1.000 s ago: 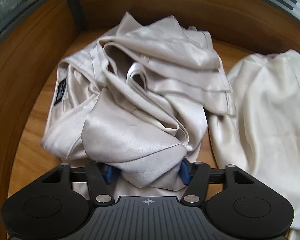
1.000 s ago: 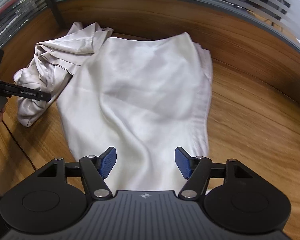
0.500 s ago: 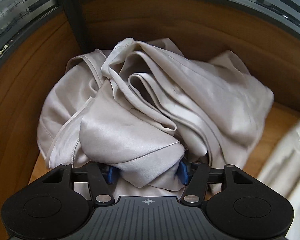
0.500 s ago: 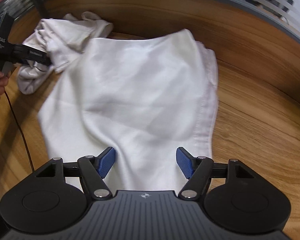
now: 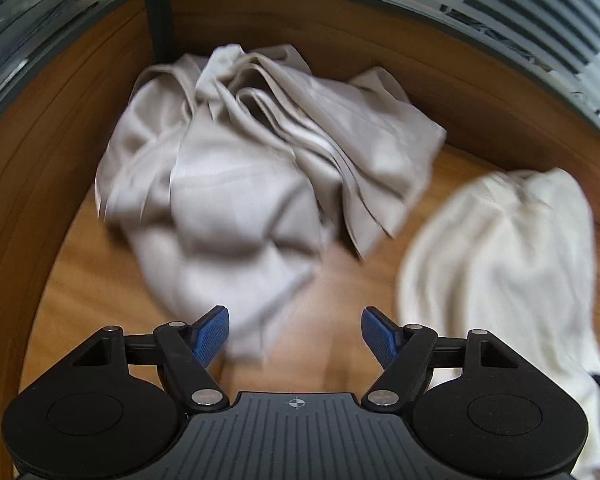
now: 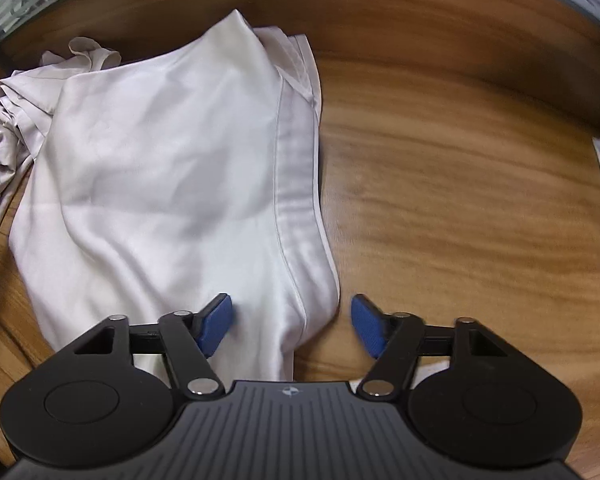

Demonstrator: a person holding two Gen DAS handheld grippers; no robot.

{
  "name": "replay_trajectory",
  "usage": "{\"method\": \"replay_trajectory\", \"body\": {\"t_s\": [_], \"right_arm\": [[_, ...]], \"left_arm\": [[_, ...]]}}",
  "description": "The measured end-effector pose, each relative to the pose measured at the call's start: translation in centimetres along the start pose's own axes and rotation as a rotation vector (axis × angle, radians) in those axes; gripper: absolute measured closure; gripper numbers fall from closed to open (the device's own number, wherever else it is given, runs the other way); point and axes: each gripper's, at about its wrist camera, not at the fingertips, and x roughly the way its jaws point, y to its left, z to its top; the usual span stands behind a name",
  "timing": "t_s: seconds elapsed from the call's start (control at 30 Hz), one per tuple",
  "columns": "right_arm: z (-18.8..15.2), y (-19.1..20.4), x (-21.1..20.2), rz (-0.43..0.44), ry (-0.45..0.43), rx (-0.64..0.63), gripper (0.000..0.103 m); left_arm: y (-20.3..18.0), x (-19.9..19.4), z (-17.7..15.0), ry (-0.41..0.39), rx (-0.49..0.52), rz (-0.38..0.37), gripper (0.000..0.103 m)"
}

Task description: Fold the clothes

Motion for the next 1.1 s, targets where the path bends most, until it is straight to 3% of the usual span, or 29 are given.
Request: {"method": "replay_trajectory", "body": {"t_s": [0.07,0.17,0.33,0.47,0.73,0.83,0.9,1.1], "right_arm": [[-0.4,0.2,-0.4,0.015,-0.014,0.015,0.095],[-0.5,1.4,-2.2,0.05,-0.074,0.005,0.098],[-0.1,6.1,-6.1,0.143,-0.176,-0.095,0.098],[0.2,11.8,-8.0,0.241,-0.202,-0.24,0.098],[-3.4,22.1,-7.5,0.42,-0.102,-0.508,0.098],[-4.7,24.2,-6.9,0.448,-0.044,-0.567,0.098],[-5.5,25.1,-6.7,0.463,-0.006,-0.592,0.091],[-5.4,22.3,-8.1,0.43,-0.009,-0.512,0.073]], "left_arm": [[0.1,-1.0,-1.0,0.012,-0.026,-0.03,0.027],[0.2,-3.2,-2.4,0.012,-0.063,-0.074,0.027],[0.0,-6.5,-3.7,-0.018,-0.095,-0.11,0.027],[0.4,-8.7,-4.4,-0.049,-0.113,-0.143,0.028],[1.0,-11.1,-6.3,-0.095,-0.08,-0.113,0.028],[1.0,-11.1,-7.2,-0.09,-0.043,-0.091,0.028],[0.8,-10.9,-7.6,-0.079,-0.006,-0.078,0.027],[-1.7,-9.1,-8.2,-0.012,0.147,-0.088,0.027]]}}
